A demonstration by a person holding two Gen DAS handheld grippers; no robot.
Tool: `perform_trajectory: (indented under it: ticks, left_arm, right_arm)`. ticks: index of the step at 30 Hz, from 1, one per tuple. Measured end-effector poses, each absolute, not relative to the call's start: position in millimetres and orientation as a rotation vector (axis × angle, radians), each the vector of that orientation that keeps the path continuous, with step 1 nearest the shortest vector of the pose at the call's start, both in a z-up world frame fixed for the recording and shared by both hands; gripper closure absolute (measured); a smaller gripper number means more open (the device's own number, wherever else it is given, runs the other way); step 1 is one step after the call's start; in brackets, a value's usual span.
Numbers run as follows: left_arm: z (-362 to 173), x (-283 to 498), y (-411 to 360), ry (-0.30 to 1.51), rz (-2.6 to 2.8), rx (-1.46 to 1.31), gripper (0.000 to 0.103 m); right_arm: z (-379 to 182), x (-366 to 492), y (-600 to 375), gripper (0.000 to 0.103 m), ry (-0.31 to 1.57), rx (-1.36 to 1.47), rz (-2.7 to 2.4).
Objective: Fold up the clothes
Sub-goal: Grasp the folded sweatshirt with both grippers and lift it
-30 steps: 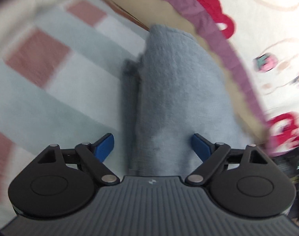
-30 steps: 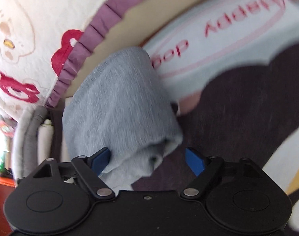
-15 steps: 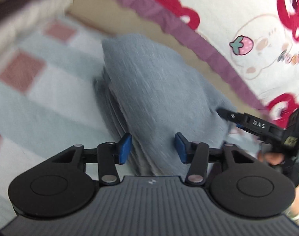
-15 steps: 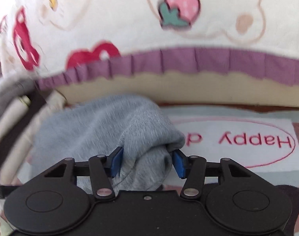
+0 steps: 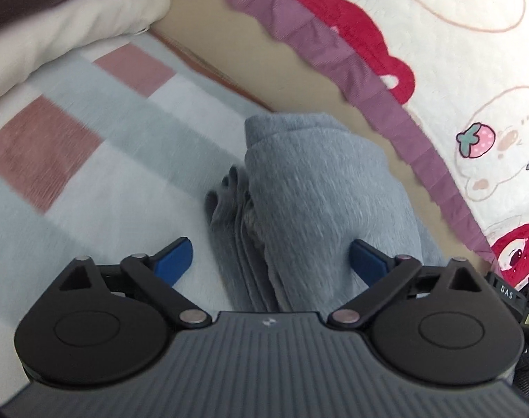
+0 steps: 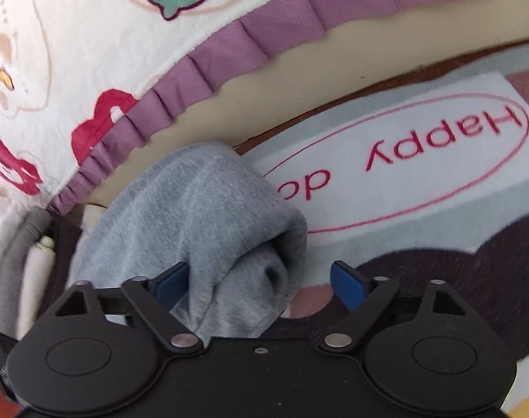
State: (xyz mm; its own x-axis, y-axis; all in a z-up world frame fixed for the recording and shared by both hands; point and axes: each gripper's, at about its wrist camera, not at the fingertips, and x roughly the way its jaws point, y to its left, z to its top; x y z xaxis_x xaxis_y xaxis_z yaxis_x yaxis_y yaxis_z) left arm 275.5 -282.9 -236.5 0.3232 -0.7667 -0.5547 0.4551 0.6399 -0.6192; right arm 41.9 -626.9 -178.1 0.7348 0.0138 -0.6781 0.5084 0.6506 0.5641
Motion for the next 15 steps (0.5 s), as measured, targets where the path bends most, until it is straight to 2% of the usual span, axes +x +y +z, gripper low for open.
perform_trajectory:
  ticks: [4, 8, 11, 13, 14, 15]
  left_arm:
    - [-239.9, 278.7, -292.4, 0.892, -0.879, -0.392, 0.000]
    - [-247.2, 280.4, -285.5, 0.911, -0.893, -0.560, 0.001]
    - [-241.7, 278.8, -290.3, 0.942, -0.886, -0.523, 0.021]
    - [-238.3, 278.0, -289.4, 0.948, -0.877, -0.510, 0.032]
    - [-237.1, 277.7, -288.2, 0.944, -0.875, -0.504, 0.034]
    - [-235.8, 277.1, -286.9, 0.938, -0.875, -0.493, 0.038]
  right_arm:
    - [-183.7, 44.7, -630.9, 0.008, 0.680, 0.853, -0.297]
    - [-191.2, 48.2, -634.3, 0.007, 0.636, 0.900, -0.265]
    - [-190.0, 60.0, -634.5, 0.005, 0.640, 0.891, -0.265]
    - [-185.2, 71.1, -629.0, 0.018, 0.651, 0.860, -0.238]
    - [-181.0, 74.4, -624.9, 0.019, 0.652, 0.823, -0.227]
    - [-175.9, 76.5, -620.3, 0.027, 0.652, 0.773, -0.219]
